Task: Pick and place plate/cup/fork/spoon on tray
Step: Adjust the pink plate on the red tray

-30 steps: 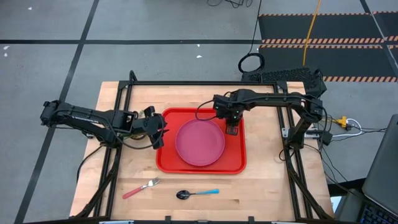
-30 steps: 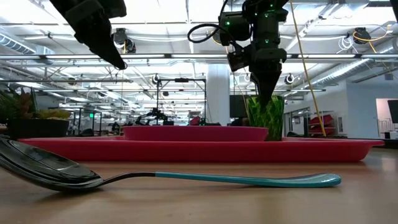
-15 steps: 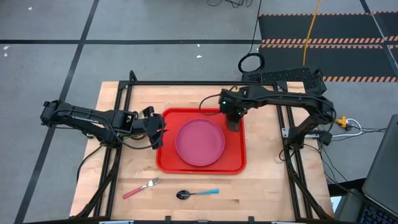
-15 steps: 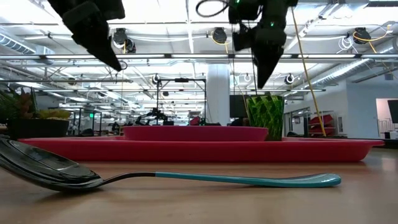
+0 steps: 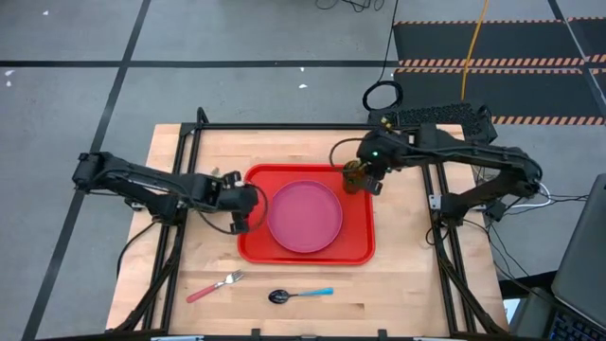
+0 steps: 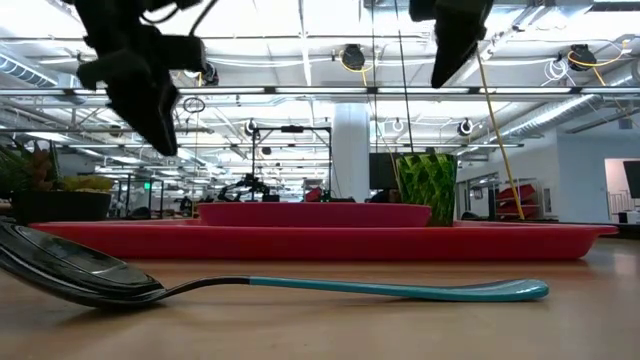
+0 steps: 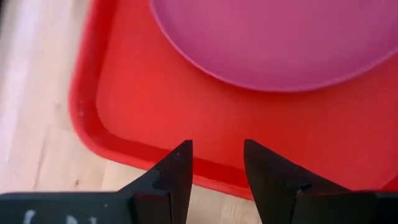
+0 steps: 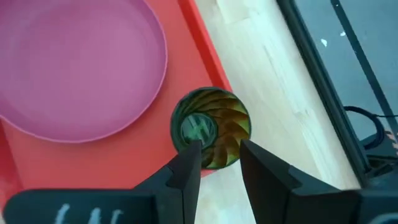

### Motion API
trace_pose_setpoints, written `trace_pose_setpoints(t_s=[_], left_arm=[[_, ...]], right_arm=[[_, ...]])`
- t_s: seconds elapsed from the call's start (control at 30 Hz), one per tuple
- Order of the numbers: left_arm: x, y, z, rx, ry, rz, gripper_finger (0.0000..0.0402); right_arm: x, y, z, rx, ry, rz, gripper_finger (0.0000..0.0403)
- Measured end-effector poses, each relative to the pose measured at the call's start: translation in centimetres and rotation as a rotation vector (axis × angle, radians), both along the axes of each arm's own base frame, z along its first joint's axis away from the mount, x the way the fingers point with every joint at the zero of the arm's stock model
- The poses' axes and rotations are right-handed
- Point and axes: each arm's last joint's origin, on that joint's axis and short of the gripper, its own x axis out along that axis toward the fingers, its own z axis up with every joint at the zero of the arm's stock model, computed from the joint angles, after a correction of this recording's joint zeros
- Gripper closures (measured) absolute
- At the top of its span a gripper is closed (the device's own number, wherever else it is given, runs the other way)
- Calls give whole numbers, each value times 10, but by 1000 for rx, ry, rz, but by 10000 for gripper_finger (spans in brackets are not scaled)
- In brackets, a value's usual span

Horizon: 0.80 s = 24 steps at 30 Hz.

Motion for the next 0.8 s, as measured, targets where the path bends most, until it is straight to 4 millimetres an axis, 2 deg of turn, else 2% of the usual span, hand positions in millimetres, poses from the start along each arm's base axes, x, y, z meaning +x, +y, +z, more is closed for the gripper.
trace_pose_setpoints(t_s=[0.17,0.4,0.63,0.8], left_arm=[[11,-1,-18,24,83,-45,256],[24,-4,-36,17,130,-121,256],[35,-6,-38,-30,67,-215,256],[38,1,-38,-64,54,-217,256]], right_arm=[[-10,6,4,-32,6,-46,297],[-15,7,-12,-18,46,-67,297],[-15,7,-17,-16,54,-67,297],[-14,7,-17,-13,50,-66,297]])
